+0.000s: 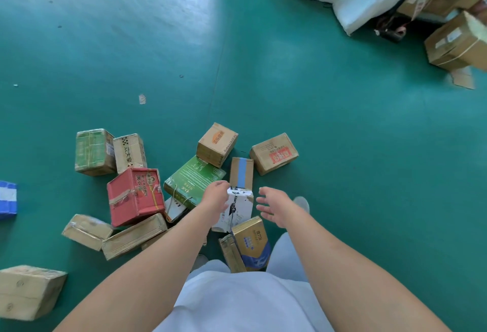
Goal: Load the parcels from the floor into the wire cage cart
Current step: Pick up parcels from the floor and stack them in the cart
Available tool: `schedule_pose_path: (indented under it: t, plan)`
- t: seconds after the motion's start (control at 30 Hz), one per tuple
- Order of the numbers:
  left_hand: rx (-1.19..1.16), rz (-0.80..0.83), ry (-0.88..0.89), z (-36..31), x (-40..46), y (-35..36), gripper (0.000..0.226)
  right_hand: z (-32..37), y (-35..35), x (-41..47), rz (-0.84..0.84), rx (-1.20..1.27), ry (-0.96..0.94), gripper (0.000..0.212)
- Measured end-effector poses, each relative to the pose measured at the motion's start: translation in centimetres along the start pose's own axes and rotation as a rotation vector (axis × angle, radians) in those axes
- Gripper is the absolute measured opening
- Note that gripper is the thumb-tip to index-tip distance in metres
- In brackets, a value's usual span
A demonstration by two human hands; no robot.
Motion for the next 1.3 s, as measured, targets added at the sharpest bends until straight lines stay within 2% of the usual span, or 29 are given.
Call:
schedule_pose_path:
  t: [0.17,0.3,0.53,0.67,0.77,1.0,1.13,1.3]
  plan:
    - [0.036,-0.035,0.007,-3.3,7.6,8.3,0.029,4.4,-6.5,9.1,0.048,-0.041,0.077,0.031]
    - [0.066,-0.119,-0.018,-5.2,14.8,14.0,0.033,7.0,-11.0,18.0,0.133,-0.045,0.144,0.042]
    - [0.182,-0.137,-0.102,-3.5,31.1,23.0,0.036,7.2,-16.6,36.6,0.133,0.051,0.278,0.038]
    - [0.253,-0.136,-0.142,0.1,42.5,25.4,0.033,5.1,-16.4,47.2,0.158,0.093,0.332,0.038]
    - [0.338,-0.162,-0.156,3.1,49.3,26.2,0.046,2.7,-15.3,54.1,0.174,0.131,0.374,0.036]
    - [0.597,-0.150,-0.004,5.3,61.9,28.4,0.058,-1.9,-12.9,66.7,0.194,0.237,0.444,0.037]
    - [0.753,-0.117,0.101,4.2,66.8,29.2,0.069,-2.6,-11.5,70.0,0.192,0.292,0.449,0.042]
    - [0.897,-0.069,0.072,4.9,70.9,29.2,0.076,-2.3,-8.6,73.3,0.216,0.385,0.451,0.054]
Point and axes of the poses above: each hand's wrist, its own x-axis towards the middle knuckle, its own y-axis out of the palm, z = x × y, the point moved 9 cm from there along x, towards the middle knuckle, and after that the axes turned 15 degrees about -x, right-handed, at the moved point
